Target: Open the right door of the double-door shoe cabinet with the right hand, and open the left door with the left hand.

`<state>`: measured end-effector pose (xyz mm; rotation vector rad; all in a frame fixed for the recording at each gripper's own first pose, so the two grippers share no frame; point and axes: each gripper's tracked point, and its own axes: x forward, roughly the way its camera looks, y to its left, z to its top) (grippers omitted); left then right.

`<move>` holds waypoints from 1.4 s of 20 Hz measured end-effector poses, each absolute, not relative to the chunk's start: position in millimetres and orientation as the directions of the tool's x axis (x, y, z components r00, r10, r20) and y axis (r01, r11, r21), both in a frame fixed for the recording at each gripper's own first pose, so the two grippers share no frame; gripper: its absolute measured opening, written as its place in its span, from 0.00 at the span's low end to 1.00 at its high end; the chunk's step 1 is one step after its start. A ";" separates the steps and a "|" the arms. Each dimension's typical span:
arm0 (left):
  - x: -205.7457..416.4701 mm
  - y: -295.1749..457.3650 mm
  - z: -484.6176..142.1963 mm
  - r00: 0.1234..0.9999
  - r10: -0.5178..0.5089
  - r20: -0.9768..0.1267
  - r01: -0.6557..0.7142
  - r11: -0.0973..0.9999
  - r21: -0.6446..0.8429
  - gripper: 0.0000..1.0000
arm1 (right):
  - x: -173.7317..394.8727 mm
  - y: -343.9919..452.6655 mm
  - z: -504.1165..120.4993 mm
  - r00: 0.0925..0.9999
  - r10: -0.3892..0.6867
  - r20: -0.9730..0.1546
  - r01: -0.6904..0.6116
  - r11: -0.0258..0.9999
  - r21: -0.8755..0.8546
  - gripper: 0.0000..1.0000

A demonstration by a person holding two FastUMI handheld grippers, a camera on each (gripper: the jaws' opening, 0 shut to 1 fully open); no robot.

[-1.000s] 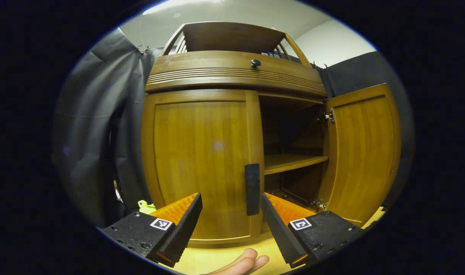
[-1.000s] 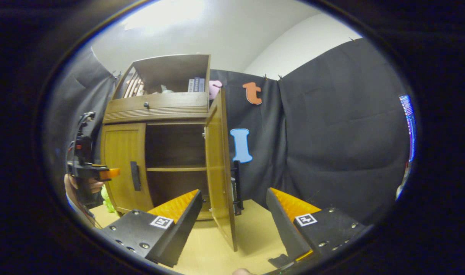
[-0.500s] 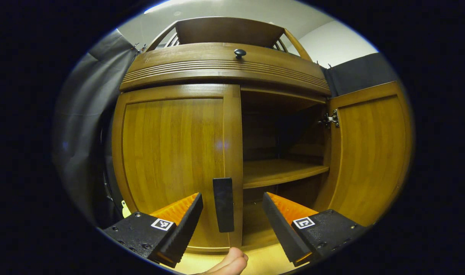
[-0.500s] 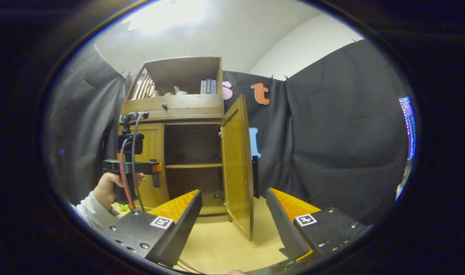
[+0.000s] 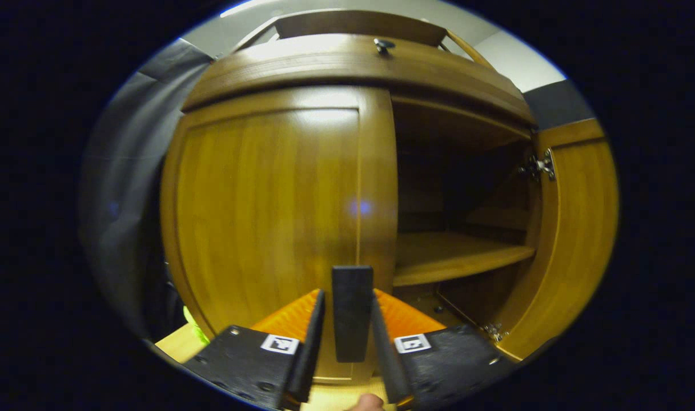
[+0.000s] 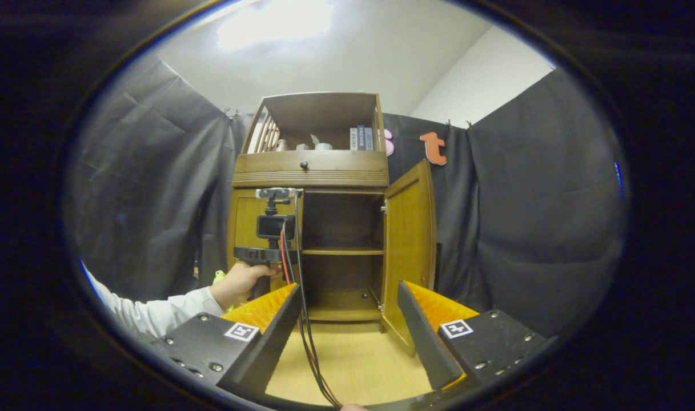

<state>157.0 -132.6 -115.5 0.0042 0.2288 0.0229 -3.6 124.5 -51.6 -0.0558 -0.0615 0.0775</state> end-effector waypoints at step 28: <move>65.4 -122.5 -90.9 0.924 -0.332 -0.192 0.336 0.942 -0.014 0.31 | 3.8 121.9 -44.5 0.999 0.009 0.039 -0.007 0.999 -0.038 1.00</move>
